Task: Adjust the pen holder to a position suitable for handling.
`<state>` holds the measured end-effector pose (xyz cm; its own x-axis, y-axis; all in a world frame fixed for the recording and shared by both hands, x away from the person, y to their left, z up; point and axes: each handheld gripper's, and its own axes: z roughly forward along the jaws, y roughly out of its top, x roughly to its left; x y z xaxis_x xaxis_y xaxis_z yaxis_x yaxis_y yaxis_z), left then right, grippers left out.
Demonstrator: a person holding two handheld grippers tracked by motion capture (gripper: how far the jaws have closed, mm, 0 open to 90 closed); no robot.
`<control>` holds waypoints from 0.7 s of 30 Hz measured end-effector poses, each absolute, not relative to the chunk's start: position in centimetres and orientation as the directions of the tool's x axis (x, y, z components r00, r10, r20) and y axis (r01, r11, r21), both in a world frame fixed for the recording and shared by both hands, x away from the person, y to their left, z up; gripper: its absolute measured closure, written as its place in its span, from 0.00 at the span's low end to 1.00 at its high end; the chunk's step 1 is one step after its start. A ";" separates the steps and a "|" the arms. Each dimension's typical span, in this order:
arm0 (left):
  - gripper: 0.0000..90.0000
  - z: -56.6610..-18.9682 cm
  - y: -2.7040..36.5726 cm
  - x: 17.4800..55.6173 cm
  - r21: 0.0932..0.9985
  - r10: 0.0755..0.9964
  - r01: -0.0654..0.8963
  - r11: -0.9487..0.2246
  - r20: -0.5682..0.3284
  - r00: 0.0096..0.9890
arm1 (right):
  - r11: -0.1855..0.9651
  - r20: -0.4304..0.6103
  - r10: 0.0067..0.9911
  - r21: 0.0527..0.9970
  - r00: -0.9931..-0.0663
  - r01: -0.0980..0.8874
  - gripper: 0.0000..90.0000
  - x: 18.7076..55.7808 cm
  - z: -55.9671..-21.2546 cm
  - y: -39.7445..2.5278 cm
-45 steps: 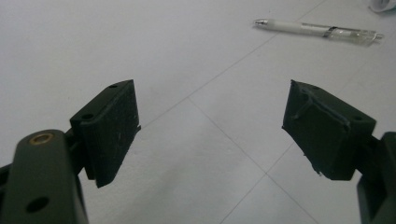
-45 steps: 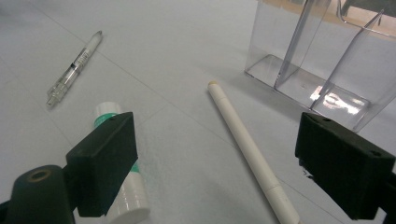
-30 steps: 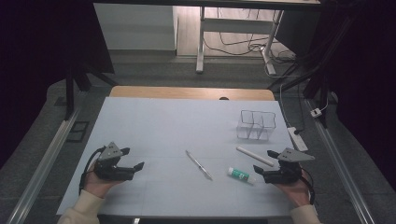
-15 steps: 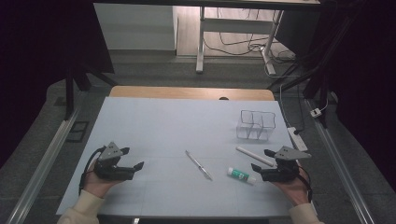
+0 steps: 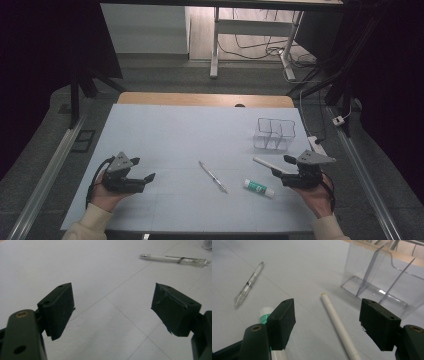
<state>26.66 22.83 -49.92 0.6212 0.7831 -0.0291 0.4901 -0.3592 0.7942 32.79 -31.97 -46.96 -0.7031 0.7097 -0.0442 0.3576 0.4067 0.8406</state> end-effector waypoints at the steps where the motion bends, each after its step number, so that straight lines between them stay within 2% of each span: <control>1: 0.21 -49.9 22.8 26.7 0.794 0.783 0.491 -0.359 -0.030 0.622 | 0.400 -0.044 0.716 0.843 -0.697 0.359 0.33 33.0 -46.6 -32.1; 10: 0.21 -50.0 22.9 26.8 0.794 0.784 0.494 -0.355 -0.036 0.620 | 0.386 -0.047 0.743 0.845 -0.667 0.370 0.40 33.5 -45.6 -32.6; 21: 0.21 -50.0 22.9 26.9 0.791 0.785 0.497 -0.356 -0.035 0.619 | 0.357 -0.040 0.786 0.844 -0.617 0.401 0.52 34.8 -45.2 -33.7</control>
